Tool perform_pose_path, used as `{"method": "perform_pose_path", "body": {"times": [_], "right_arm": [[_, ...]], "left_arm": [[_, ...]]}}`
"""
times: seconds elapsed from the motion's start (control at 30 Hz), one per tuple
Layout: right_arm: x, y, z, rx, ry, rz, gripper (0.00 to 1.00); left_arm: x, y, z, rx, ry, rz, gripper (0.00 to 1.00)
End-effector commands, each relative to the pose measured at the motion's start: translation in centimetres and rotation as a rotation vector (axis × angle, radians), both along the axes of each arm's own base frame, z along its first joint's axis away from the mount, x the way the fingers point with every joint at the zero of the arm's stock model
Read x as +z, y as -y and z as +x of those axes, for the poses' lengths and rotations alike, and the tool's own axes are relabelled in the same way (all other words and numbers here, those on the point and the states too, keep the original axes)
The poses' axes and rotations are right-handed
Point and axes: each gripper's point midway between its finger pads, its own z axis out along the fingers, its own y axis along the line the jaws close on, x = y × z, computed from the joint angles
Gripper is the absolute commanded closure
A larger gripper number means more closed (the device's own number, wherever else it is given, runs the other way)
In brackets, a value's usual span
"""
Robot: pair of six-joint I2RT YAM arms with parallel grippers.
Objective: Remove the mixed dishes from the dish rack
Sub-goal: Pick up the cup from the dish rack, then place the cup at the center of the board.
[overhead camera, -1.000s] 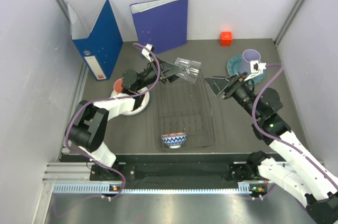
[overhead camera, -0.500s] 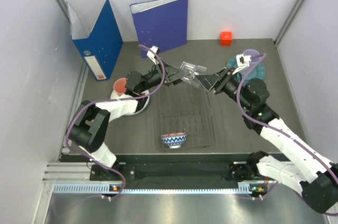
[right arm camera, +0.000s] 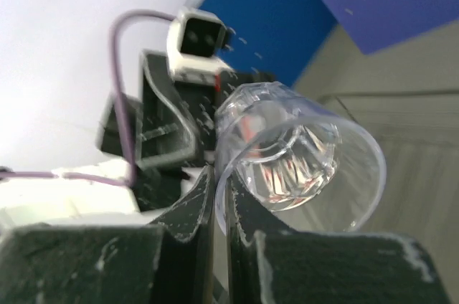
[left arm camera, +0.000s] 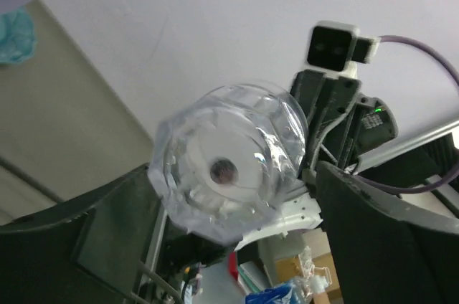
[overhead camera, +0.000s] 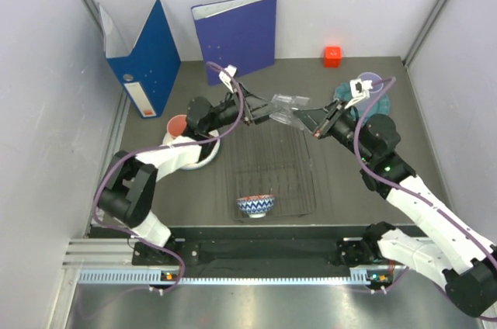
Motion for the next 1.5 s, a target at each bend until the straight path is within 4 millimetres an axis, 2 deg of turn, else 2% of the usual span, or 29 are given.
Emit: {"method": "perform_pose_path", "body": {"times": [0.0,0.03,0.07,0.1,0.13,0.17,0.2,0.23,0.27,0.3,0.37,0.4,0.43,0.5,0.53,0.6,0.63,0.7,0.87,0.97,1.17,1.47], "right_arm": [[2.6,4.6,1.1,-0.245,0.032,-0.162,1.0],[2.6,5.8,1.7,-0.307,0.014,-0.209,1.0],[5.0,7.2,1.8,-0.37,0.047,-0.239,1.0],[2.6,9.4,2.8,-0.48,-0.059,-0.348,1.0],[4.9,10.6,2.9,-0.538,-0.053,-0.362,1.0],[3.2,11.4,4.1,-0.584,-0.119,-0.458,1.0],[1.6,14.1,4.4,-0.677,-0.213,-0.549,1.0],[2.5,15.2,4.7,-0.722,-0.23,-0.567,1.0],[1.9,16.1,5.0,-0.754,-0.261,-0.603,1.0],[0.9,18.0,5.8,-0.831,-0.308,-0.644,1.0],[-1.4,19.9,5.8,-0.888,-0.407,-0.677,1.0],[-3.2,20.9,6.3,-0.897,-0.479,-0.688,1.0],[-5.4,21.2,6.0,-0.88,-0.551,-0.709,1.0],[-8.5,21.3,6.2,-0.839,-0.657,-0.681,1.0],[-10.8,21.3,5.9,-0.819,-0.717,-0.67,1.0],[-12.8,21.4,5.6,-0.771,-0.773,-0.606,1.0],[-14.9,21.4,5.1,-0.758,-0.813,-0.598,1.0],[-15.6,21.6,5.1,-0.759,-0.815,-0.554,1.0],[-19.5,22.7,4.5,-0.761,-0.918,-0.597,1.0],[-20.6,23.8,4.3,-0.799,-0.939,-0.626,1.0],[-21.4,26.3,4.3,-0.915,-0.974,-0.725,1.0],[-23.6,26.3,4.5,-0.908,-1.022,-0.745,1.0]], "left_arm": [[0.7,-2.5,2.4,0.145,-0.035,0.168,0.01],[1.8,-3.7,2.8,0.218,0.028,0.206,0.01],[1.8,-5.7,5.0,0.368,0.007,0.236,0.01],[1.2,-6.8,5.7,0.437,0.0,0.288,0.01],[1.4,-8.1,5.5,0.491,-0.025,0.318,0.01],[1.3,-9.4,6.4,0.577,-0.043,0.333,0.01],[1.3,-9.9,6.3,0.603,-0.046,0.345,0.01],[1.2,-10.3,6.1,0.622,-0.055,0.354,0.01],[1.2,-10.5,6.0,0.629,-0.061,0.358,0.01],[1.0,-10.5,5.8,0.627,-0.075,0.36,0.01],[0.0,-10.6,5.6,0.62,-0.115,0.379,0.01],[-0.9,-10.9,5.7,0.632,-0.155,0.389,0.01],[-1.6,-10.9,5.7,0.633,-0.178,0.399,0.01],[-3.1,-10.9,5.4,0.625,-0.223,0.418,0.01],[-3.5,-10.9,5.3,0.62,-0.235,0.423,0.01],[-4.4,-10.6,4.8,0.59,-0.252,0.433,0.01],[-4.8,-10.6,4.7,0.585,-0.259,0.439,0.01],[-5.3,-10.7,4.4,0.578,-0.269,0.454,0.01],[-6.0,-10.7,4.1,0.573,-0.27,0.469,0.01],[-6.3,-10.7,4.0,0.567,-0.276,0.475,0.01],[-7.5,-10.7,3.9,0.563,-0.297,0.496,0.01],[-8.6,-10.3,3.7,0.537,-0.315,0.517,0.01]]}}
